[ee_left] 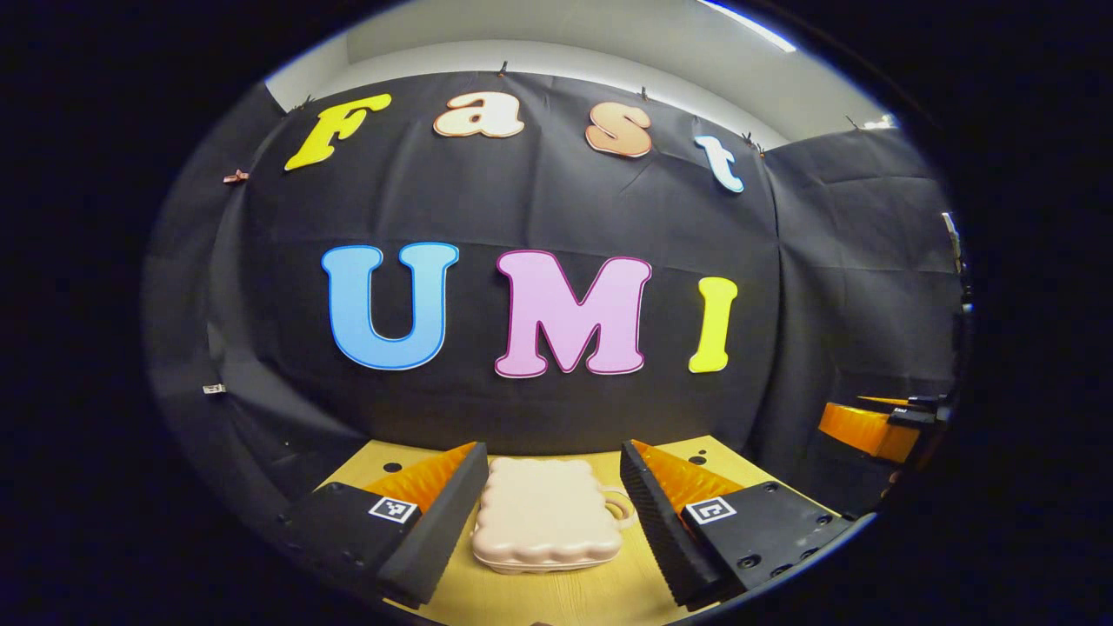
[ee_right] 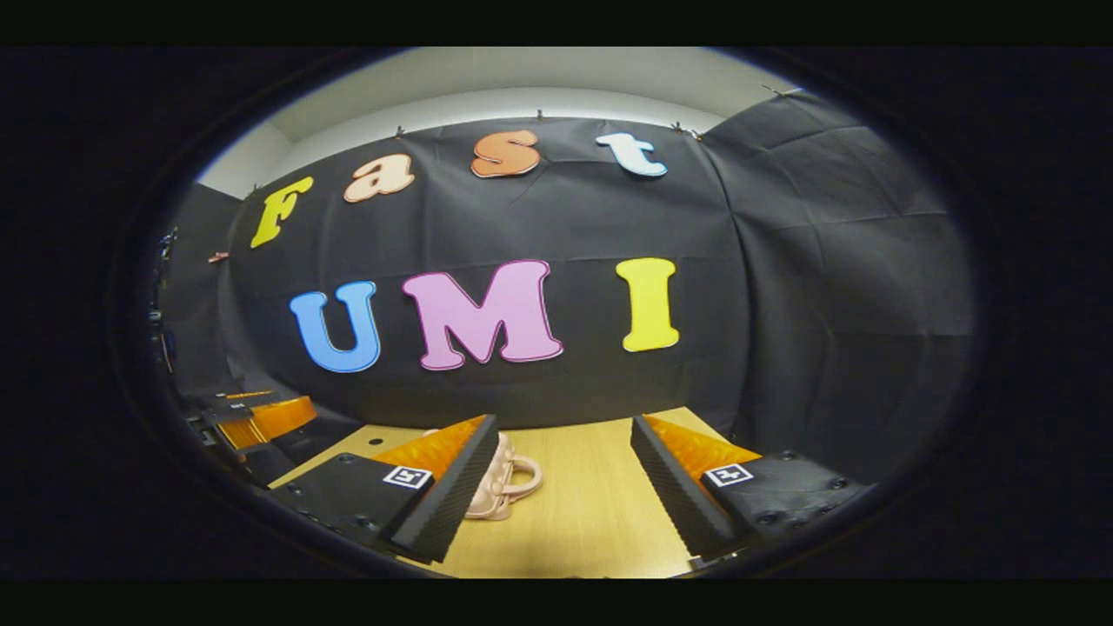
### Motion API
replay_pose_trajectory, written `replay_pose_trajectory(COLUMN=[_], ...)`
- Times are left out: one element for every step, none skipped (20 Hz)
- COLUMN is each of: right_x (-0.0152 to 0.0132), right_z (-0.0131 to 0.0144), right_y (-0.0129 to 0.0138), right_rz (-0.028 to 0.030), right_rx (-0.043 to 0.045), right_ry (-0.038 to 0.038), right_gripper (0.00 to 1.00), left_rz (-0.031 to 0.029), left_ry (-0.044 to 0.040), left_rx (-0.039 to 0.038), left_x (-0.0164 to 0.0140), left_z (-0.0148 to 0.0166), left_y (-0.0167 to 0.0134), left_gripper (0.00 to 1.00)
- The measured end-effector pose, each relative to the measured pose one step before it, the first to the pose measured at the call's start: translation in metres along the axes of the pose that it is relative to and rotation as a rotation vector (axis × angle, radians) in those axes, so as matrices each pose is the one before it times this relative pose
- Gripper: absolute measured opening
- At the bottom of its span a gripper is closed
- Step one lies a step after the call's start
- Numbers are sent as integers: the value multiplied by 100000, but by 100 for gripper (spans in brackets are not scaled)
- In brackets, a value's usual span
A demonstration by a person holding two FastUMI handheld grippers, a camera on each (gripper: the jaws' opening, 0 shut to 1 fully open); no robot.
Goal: First open the suitcase, pack the skin care products into it, and then close the suitcase.
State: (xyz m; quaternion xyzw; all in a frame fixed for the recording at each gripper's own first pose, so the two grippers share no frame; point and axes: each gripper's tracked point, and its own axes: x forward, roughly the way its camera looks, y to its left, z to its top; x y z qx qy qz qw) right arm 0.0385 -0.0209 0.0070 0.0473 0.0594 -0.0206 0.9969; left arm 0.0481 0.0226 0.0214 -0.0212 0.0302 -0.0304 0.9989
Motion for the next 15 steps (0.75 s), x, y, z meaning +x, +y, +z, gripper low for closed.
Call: replay_pose_trajectory(right_x=[41, -104, 34, -75, -55, 5, -93, 51, 34, 17, -23, 61, 5, 47, 104], right_z=[-114, -49, 31, 7, 45, 88, -82, -85, -122, -147, 5, -36, -52, -163, -224], right_y=[-6, 233, 174, 85, 177, 186, 39, 23, 65, 37, 27, -35, 67, 35, 139], right_rz=[5, 596, 410, 353, 521, 277, 422, 21, 218, 218, -22, -40, -70, 220, 397], right_rx=[-1456, -709, -518, -317, -88, -18, -31, -34, 94, 266, 188, 58, -71, 149, 115], right_ry=[775, 503, -11, 47, -213, 82, -138, 133, 262, 446, 182, -152, -59, 448, 448], right_gripper=[98, 100, 98, 100, 98, 98, 98, 98, 98, 98, 98, 97, 97, 97, 97], left_rz=[-91, 10, 264, 149, 95, 303, 394, 460, 391, 198, 235, 258, 301, 258, -22], left_ry=[829, 336, 216, 27, 81, 45, 16, 104, 297, 417, 378, 92, 182, 282, 358], left_rx=[-516, -748, -785, -833, -546, -349, -212, -444, -639, -834, -822, -605, -408, -298, -254], left_x=[-59, 70, 50, -60, -18, -91, 472, -72, 47, -107, 89, 17, -81, 24, 18], left_z=[-247, -77, -84, 29, -86, -19, -371, -72, -124, -89, -226, 24, -117, -82, -167], left_y=[-152, -81, 23, 67, 6, 114, -25, 247, 163, 204, 158, 226, 218, 244, 143], left_gripper=[96, 96, 96, 96, 96, 96, 96, 96, 96, 96, 96, 96, 96, 96, 96])
